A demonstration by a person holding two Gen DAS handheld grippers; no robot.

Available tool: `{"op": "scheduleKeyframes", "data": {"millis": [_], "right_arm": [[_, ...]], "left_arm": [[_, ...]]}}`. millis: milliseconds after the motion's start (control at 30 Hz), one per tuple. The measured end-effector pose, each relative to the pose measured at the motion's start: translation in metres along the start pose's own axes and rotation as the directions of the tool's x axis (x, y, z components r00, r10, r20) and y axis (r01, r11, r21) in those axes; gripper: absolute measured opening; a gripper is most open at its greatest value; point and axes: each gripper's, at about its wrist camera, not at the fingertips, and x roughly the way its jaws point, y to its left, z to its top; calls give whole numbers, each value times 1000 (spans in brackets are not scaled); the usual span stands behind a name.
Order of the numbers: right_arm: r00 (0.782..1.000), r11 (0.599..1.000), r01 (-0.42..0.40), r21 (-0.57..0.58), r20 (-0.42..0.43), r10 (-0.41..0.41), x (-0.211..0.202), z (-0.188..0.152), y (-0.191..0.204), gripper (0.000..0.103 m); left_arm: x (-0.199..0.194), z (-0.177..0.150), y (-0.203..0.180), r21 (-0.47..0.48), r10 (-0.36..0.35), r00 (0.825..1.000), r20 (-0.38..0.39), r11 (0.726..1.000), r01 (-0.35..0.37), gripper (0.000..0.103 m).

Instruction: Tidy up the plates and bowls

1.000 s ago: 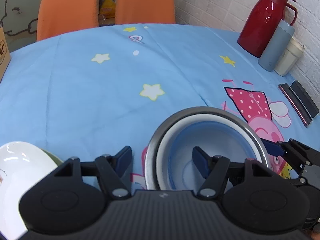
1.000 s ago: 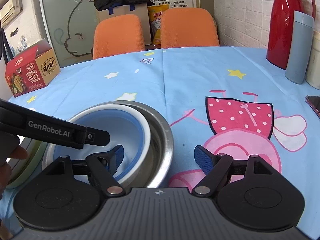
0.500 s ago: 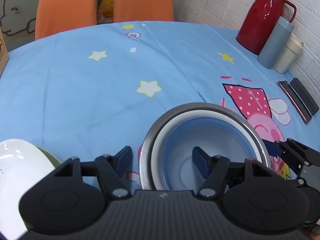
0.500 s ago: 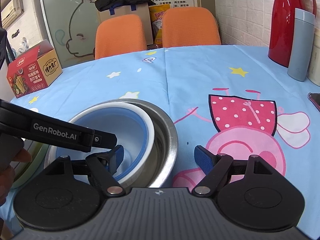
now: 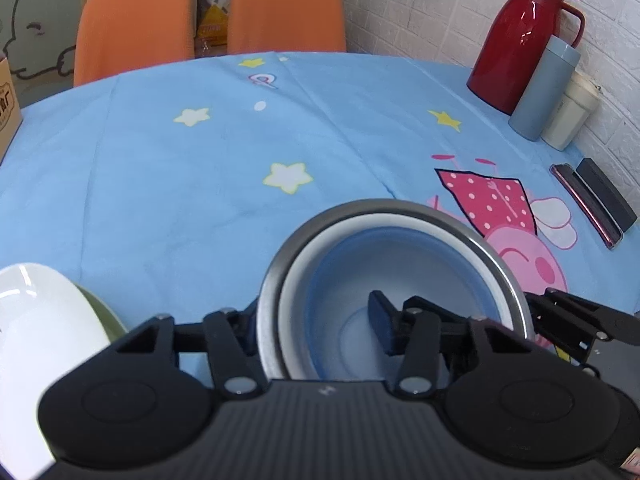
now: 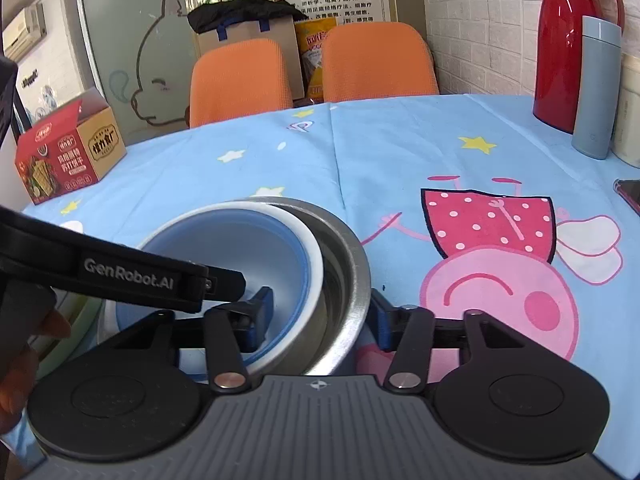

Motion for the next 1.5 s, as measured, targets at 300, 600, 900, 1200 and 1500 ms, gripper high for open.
{"op": "scheduleKeyframes", "data": {"millis": [300,600,900,1200,1500], "right_arm": [[998,1000,25,-6,52,-25,-24,12,10,74],[995,994,-28,-108,93,38,-29,36,51,78],[972,949,-226,-218,8,234,4,33,139,80],[952,914,-307,-266,-84,295,22,15,189,84],[965,912,-262,-316,-74,252,25,11,197,103]], "left_arm": [[-31,16,-8,-20,-10,998,61,1000,11,46],[-72,11,35,-100,54,991,121,994,-42,46],[-111,-24,126,-258,234,968,92,944,-204,46],[-113,-53,170,-333,242,969,54,919,-211,46],[-112,-54,168,-300,253,960,120,931,-208,61]]}}
